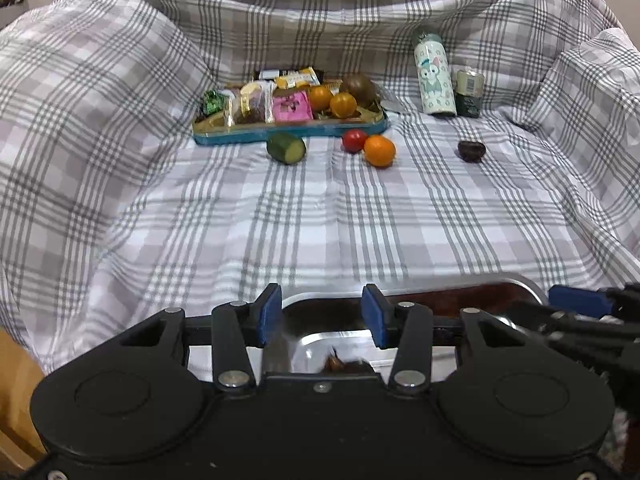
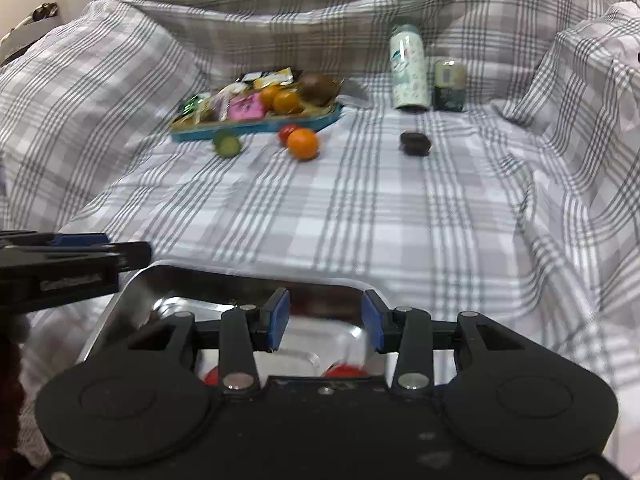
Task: Organize fruits
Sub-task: 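Lift both tools away from the tray toward the remaining fruits, then grasp the cucumber piece with the left tool while the right tool grasps the orange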
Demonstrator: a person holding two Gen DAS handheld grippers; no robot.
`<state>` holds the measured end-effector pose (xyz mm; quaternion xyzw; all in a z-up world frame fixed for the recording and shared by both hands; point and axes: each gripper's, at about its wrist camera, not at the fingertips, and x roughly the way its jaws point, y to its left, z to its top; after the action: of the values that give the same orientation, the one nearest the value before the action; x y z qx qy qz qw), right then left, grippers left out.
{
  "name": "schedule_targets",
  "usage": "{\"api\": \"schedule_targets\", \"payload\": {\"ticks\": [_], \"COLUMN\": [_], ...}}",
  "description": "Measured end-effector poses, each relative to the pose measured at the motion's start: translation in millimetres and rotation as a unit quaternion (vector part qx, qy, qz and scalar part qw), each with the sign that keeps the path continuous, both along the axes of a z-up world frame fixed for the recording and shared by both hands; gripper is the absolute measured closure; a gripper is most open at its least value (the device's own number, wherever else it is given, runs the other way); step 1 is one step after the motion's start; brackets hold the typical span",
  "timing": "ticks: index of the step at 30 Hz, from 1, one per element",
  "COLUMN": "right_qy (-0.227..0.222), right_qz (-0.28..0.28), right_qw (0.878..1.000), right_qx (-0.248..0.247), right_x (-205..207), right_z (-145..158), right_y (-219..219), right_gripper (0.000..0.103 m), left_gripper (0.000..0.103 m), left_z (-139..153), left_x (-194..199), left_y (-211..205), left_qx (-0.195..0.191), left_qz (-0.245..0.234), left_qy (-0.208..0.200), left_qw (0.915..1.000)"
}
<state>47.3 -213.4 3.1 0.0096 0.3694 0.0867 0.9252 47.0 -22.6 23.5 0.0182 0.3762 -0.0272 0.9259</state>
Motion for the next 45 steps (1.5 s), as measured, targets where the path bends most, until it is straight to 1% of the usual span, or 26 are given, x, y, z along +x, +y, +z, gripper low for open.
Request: {"api": "schedule_targets", "payload": {"ticks": [3, 8, 13, 18, 23, 27, 32, 39, 45], "right_qy": [-0.008, -0.021, -0.032, -0.046, -0.049, -0.051, -0.055, -0.064, -0.064], "right_qz": [-0.011, -0.025, -0.030, -0.034, -0.036, -0.028, -0.004, 0.034, 0.050], "right_qw": [1.000, 0.999, 0.999, 0.998, 0.998, 0.998, 0.998, 0.997, 0.996], "right_qx": [-0.004, -0.017, -0.032, -0.040, -0.030, -0.027, -0.029, -0.034, -0.028], "right_x": [15, 43, 73, 103, 132, 150, 167, 191, 210], "right_z": [3, 5, 5, 6, 8, 7, 4, -2, -7], "right_y": [-8, -16, -19, -23, -22, -11, 8, 37, 56], "right_gripper": [0.061, 0.061, 0.061, 0.061, 0.061, 0.061, 0.061, 0.061, 0.061], "left_gripper": [0.050, 0.050, 0.050, 0.050, 0.050, 0.050, 0.050, 0.050, 0.050], "left_z": [4, 9, 12, 12, 5, -2, -10, -15, -16], "left_x": [11, 33, 59, 92, 123, 144, 166, 193, 211], "left_y": [1, 5, 9, 12, 15, 19, 22, 27, 28], "left_qx": [0.011, 0.015, 0.027, 0.025, 0.024, 0.013, 0.014, 0.009, -0.002], "left_qz": [0.000, -0.001, 0.002, 0.005, 0.011, 0.019, 0.028, 0.035, 0.041], "left_qy": [-0.012, -0.024, -0.041, -0.041, -0.039, -0.029, -0.025, -0.027, -0.033], "left_qw": [0.9999, 0.9996, 0.9988, 0.9988, 0.9989, 0.9993, 0.9992, 0.9990, 0.9986]}}
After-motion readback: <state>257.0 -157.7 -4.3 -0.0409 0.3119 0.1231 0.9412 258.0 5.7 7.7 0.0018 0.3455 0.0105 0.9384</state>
